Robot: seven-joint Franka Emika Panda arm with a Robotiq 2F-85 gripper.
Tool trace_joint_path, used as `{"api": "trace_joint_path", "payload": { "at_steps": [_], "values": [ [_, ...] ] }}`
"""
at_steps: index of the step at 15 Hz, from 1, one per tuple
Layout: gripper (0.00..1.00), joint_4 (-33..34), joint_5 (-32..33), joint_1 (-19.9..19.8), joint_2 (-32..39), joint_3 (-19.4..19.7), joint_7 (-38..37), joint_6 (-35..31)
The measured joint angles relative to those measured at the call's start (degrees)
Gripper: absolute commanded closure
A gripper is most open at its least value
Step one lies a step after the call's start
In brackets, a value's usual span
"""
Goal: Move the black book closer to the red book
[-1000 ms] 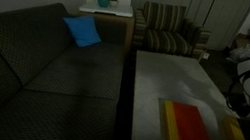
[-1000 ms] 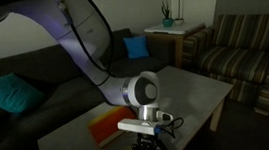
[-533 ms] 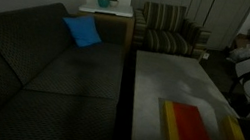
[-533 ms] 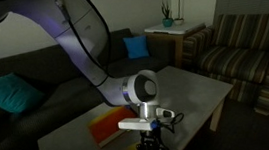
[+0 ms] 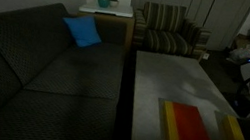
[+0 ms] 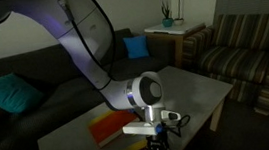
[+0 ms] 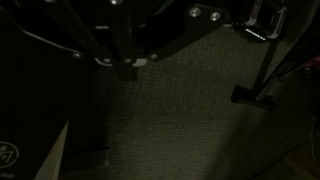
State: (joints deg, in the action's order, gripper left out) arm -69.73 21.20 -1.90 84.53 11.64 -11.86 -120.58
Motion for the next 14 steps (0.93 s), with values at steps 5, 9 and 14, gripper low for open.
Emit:
{"api": "trace_joint_path", "payload": {
  "at_steps": [5, 9, 14],
  "values": [
    [1.0, 0.0, 4.0, -4.5, 0.0, -3.3, -1.3, -0.6],
    [1.0, 0.1, 0.1, -5.5, 0.0, -3.9, 0.6, -1.2],
    [1.0, 0.1, -4.1, -5.0, 0.0, -4.0, 4.7, -1.4]
  ]
}}
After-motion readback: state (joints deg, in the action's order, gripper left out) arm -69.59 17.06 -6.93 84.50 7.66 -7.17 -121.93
